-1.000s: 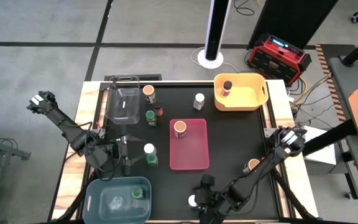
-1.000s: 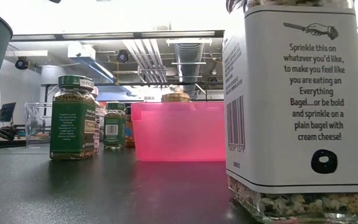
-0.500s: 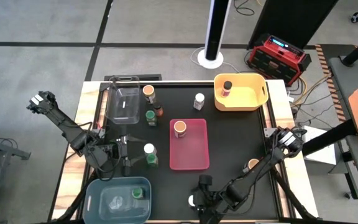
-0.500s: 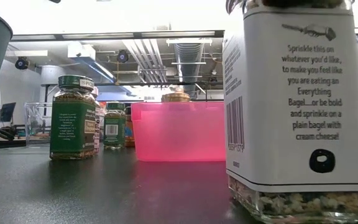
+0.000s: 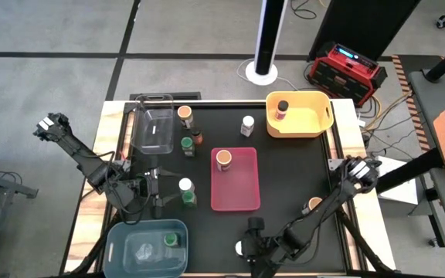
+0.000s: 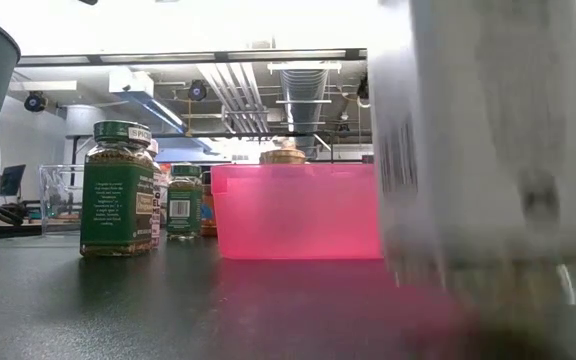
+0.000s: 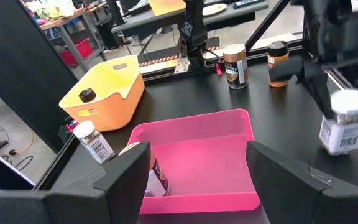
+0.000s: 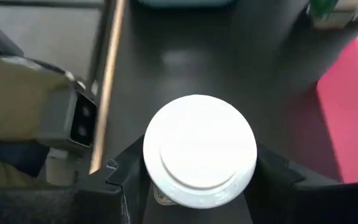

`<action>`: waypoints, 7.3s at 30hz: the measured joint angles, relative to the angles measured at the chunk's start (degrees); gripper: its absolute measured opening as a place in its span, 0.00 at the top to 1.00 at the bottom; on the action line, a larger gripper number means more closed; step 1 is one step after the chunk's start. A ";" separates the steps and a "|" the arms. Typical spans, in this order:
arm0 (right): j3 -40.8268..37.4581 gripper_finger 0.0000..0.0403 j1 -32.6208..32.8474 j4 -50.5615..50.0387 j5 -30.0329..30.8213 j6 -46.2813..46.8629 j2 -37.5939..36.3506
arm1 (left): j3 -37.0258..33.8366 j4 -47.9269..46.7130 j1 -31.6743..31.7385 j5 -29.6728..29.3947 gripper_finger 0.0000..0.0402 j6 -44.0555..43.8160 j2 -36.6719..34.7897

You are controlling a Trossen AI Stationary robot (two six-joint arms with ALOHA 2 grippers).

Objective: Sort spices by type
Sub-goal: Put the bottom white seasoning bottle into the transparent bin

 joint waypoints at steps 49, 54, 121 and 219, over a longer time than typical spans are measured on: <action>0.39 0.52 -21.37 23.36 5.84 -45.36 -10.57 | 0.02 9.79 11.20 15.40 0.23 4.68 5.40; 0.39 0.52 -21.37 25.40 3.39 -45.76 -10.55 | 0.02 10.79 12.45 15.63 0.22 4.84 7.33; -4.80 0.23 -18.76 51.51 -1.62 -54.11 -10.93 | -6.63 48.81 12.44 29.56 0.56 25.53 9.00; 0.24 0.47 -16.06 21.46 49.21 -65.58 -9.32 | 15.10 25.53 20.07 9.73 0.54 10.39 21.82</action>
